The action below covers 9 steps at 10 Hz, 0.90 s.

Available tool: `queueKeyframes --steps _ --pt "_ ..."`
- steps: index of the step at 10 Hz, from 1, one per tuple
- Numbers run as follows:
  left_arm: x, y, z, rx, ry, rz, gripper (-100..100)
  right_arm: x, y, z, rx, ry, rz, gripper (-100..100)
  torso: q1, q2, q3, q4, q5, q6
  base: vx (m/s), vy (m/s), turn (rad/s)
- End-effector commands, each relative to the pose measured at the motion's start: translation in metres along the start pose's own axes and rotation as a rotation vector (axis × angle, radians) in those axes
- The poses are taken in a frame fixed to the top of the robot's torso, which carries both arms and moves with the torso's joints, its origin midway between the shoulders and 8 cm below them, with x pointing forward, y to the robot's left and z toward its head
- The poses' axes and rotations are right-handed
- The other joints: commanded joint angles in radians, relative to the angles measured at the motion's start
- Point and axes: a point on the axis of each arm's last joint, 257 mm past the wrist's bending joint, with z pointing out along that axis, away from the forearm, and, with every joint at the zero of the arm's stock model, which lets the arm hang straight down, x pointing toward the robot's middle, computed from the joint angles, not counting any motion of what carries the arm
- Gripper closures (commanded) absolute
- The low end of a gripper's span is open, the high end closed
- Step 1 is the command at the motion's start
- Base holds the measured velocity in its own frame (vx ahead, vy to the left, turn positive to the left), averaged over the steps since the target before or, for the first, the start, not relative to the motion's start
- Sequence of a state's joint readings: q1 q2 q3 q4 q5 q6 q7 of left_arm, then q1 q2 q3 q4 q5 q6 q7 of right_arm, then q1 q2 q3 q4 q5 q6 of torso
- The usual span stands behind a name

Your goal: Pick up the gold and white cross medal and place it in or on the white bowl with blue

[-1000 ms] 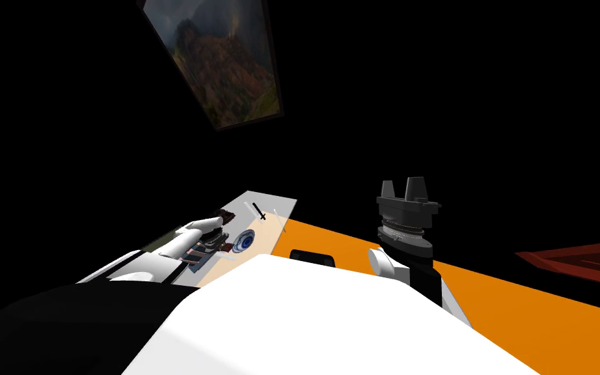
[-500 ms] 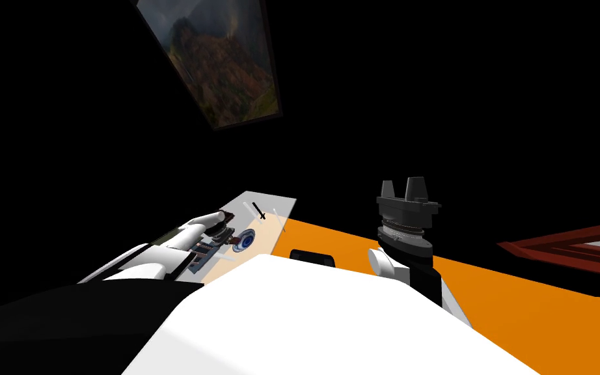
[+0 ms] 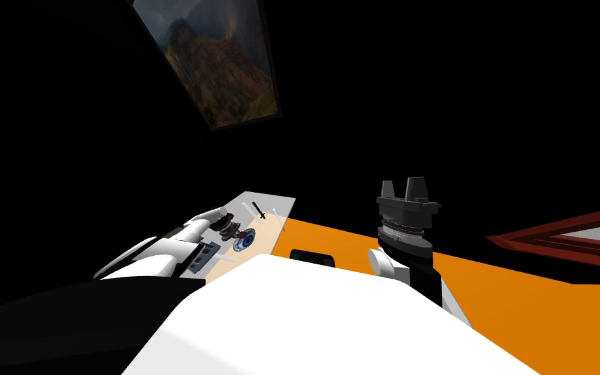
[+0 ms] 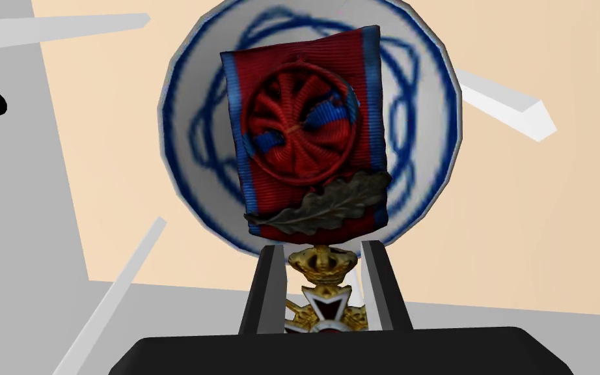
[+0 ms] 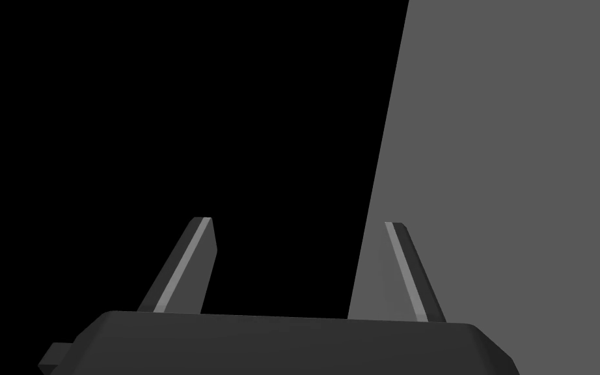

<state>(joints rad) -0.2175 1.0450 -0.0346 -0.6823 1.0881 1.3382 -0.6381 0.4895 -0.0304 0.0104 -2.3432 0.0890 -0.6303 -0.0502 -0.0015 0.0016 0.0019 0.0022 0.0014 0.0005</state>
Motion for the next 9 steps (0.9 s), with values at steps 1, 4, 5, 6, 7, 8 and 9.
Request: queueKeyframes --steps 1,4,5,6,7,8,9 --pt "0.0 0.0 0.0 0.0 0.0 0.0 100 0.0 0.0 0.0 0.0 0.0 0.0 0 0.0 0.0 0.0 0.0 0.0 0.0 -0.012 0.0 -0.02" --pt "0.001 -0.002 0.0 0.004 0.003 0.004 -100 0.0 0.0 0.0 0.0 0.0 0.0 0 0.001 -0.001 0.0 -0.001 0.0 -0.002 0.0 0.0 0.0" --pt "0.001 -0.002 0.0 0.004 0.003 0.004 -100 0.0 0.0 0.0 0.0 0.0 0.0 0 0.001 -0.001 -0.001 -0.001 0.0 -0.002 0.0 0.0 0.0" --pt "0.001 -0.002 0.0 0.004 0.003 0.004 -100 0.0 0.0 0.0 0.0 0.0 0.0 0 0.001 -0.001 -0.001 -0.001 0.0 -0.002 0.0 0.0 0.0" --pt "0.001 -0.002 0.0 0.004 0.003 0.004 0 0.0 0.0 0.0 0.0 0.0 0.0 0 0.001 -0.001 -0.001 -0.001 0.0 -0.002 0.0 0.0 0.0" --pt "-0.005 -0.003 -0.016 0.003 0.003 0.009 -100 0.0 0.0 0.0 0.0 0.0 0.0 0 0.001 -0.001 -0.001 -0.001 0.0 -0.002 0.011 -0.021 0.037" --pt "-0.007 -0.003 -0.022 0.003 0.003 0.01 -100 0.0 0.0 0.0 0.0 0.0 0.0 0 -0.001 -0.001 -0.001 -0.001 -0.001 -0.002 0.016 -0.036 0.033"
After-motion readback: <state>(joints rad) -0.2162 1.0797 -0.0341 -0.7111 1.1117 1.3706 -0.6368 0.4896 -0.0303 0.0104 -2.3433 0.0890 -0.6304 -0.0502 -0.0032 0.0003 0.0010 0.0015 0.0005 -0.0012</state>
